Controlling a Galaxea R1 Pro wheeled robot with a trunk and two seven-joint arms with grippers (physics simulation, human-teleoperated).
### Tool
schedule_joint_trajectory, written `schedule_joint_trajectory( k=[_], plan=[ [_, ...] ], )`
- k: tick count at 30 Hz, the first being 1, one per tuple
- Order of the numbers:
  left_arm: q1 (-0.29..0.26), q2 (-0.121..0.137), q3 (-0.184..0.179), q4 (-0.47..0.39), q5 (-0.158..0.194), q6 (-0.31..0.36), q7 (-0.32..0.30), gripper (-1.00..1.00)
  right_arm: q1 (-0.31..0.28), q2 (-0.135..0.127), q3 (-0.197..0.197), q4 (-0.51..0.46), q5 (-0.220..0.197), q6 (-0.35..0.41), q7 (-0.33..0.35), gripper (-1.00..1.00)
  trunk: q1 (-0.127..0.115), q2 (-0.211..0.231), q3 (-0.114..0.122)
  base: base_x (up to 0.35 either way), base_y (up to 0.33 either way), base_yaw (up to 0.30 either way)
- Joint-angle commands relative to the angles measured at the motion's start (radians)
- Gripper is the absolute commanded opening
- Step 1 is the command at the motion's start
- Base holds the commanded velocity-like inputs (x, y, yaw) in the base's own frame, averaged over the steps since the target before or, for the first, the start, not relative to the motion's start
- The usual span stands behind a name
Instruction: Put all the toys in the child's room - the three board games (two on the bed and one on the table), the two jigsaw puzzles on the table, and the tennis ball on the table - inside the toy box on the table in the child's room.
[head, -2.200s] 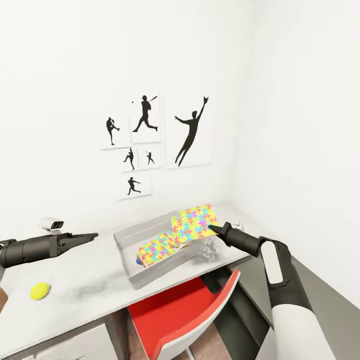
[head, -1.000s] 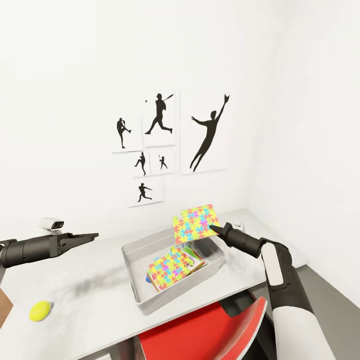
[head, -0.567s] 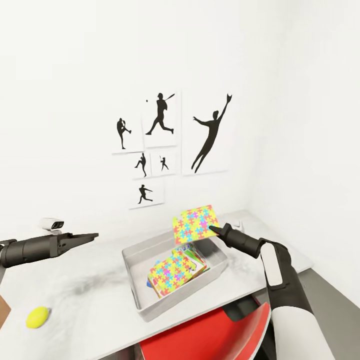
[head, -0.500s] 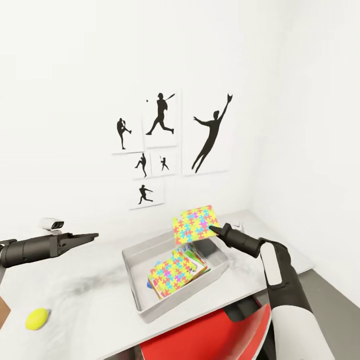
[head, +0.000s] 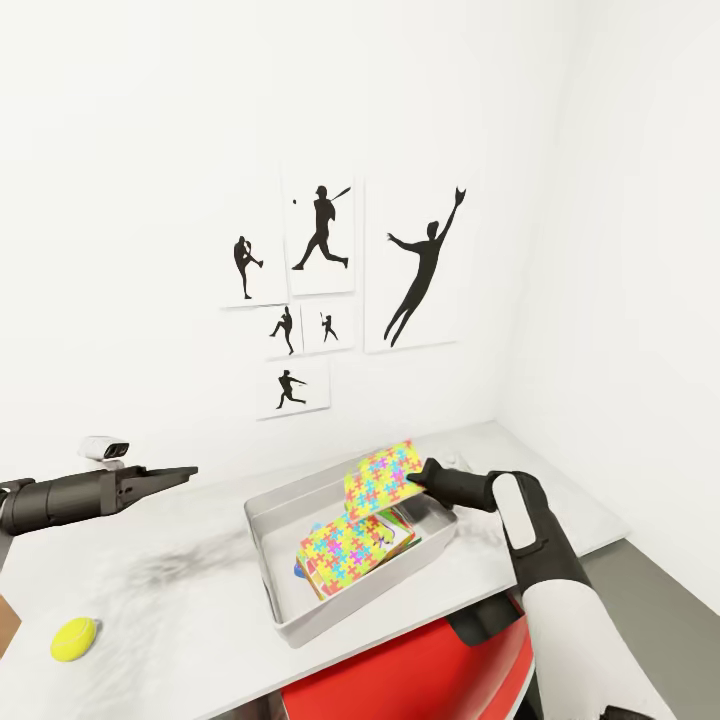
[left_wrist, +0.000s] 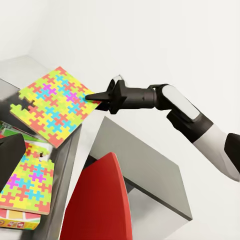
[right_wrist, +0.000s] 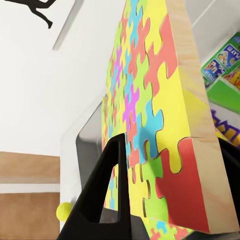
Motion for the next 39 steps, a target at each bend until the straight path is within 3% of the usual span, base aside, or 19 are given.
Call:
schedule_joint_trajectory(
  k=[1, 10, 17, 19, 24, 26, 39],
  plan=[
    [-0.001, 0.000, 0.000, 0.000, -0.001, 0.011, -0.004, 1.00, -0.001, 0.001, 0.000, 0.001, 0.011, 0.004, 0.010, -1.00, 0.001, -0.002, -0.002, 0.000, 0.000, 0.000],
    [-0.001, 0.000, 0.001, 0.000, -0.001, 0.011, -0.004, 1.00, -0.001, 0.012, 0.051, 0.003, 0.010, -0.001, 0.010, -1.00, 0.001, -0.002, -0.007, 0.000, 0.000, 0.000],
    [0.000, -0.001, -0.001, -0.003, 0.003, 0.011, -0.004, 1.00, -0.001, 0.015, 0.061, 0.005, 0.010, -0.001, 0.011, -1.00, 0.001, -0.002, -0.019, 0.000, 0.000, 0.000],
    [0.000, -0.006, -0.005, -0.004, 0.022, 0.010, -0.004, 1.00, -0.001, 0.016, 0.061, 0.005, 0.010, -0.001, 0.011, -1.00, 0.001, -0.002, -0.022, 0.000, 0.000, 0.000],
    [0.013, -0.013, -0.022, -0.005, 0.143, 0.009, -0.004, 1.00, -0.001, 0.019, 0.062, 0.005, 0.010, 0.000, 0.011, -1.00, 0.001, -0.002, -0.030, 0.000, 0.000, 0.000],
    [0.022, -0.011, -0.024, -0.005, 0.170, 0.009, -0.004, 1.00, -0.001, 0.019, 0.063, 0.006, 0.010, 0.000, 0.011, -1.00, 0.001, -0.002, -0.033, 0.000, 0.000, 0.000],
    [0.029, -0.013, -0.028, -0.006, 0.188, 0.009, -0.004, 1.00, -0.001, 0.020, 0.063, 0.009, 0.010, 0.000, 0.012, -1.00, 0.001, -0.002, -0.055, 0.000, 0.000, 0.000]
  ],
)
